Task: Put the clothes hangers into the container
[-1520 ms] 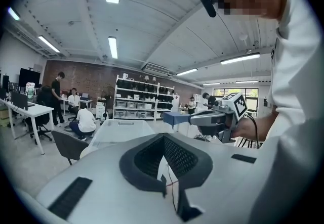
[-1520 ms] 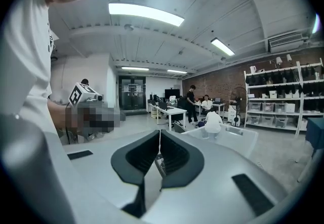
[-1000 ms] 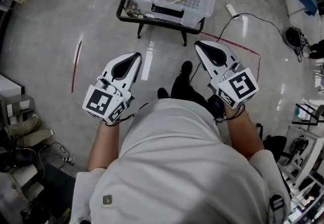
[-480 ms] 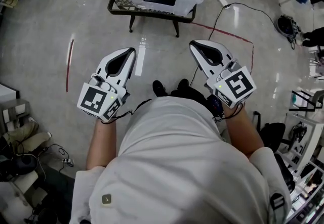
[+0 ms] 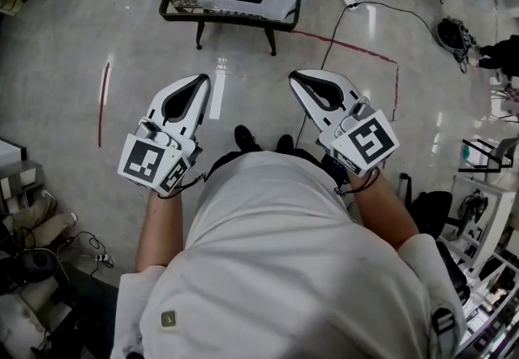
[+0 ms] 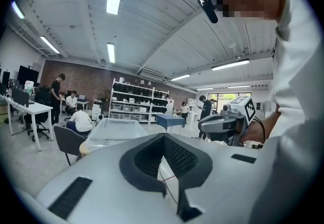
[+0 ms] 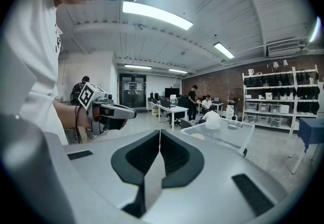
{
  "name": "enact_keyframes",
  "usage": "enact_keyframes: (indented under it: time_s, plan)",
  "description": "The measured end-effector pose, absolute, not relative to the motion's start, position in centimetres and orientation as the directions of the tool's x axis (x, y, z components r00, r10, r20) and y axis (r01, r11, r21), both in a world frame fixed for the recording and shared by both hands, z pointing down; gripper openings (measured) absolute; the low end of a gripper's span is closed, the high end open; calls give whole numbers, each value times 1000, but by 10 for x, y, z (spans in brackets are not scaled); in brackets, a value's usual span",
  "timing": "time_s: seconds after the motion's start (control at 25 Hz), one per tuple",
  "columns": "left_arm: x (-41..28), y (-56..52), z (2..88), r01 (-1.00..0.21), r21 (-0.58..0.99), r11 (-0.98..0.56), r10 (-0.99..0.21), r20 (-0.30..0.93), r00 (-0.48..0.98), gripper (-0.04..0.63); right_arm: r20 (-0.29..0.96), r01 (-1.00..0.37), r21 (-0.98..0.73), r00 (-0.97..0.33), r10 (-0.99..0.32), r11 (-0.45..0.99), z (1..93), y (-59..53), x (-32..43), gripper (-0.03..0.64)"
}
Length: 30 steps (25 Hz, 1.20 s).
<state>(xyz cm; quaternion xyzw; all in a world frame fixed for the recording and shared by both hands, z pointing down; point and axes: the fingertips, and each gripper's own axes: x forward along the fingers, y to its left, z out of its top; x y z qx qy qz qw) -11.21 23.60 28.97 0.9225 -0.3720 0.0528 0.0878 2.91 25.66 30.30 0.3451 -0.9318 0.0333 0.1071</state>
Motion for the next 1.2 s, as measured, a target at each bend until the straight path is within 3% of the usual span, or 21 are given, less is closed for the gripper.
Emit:
enact_keyframes:
  time_s: [1.2]
  plan:
    - [33, 324, 282, -714, 78, -696, -701, 142, 699, 17, 128, -649, 50, -750, -649, 759, 289, 342, 167, 20]
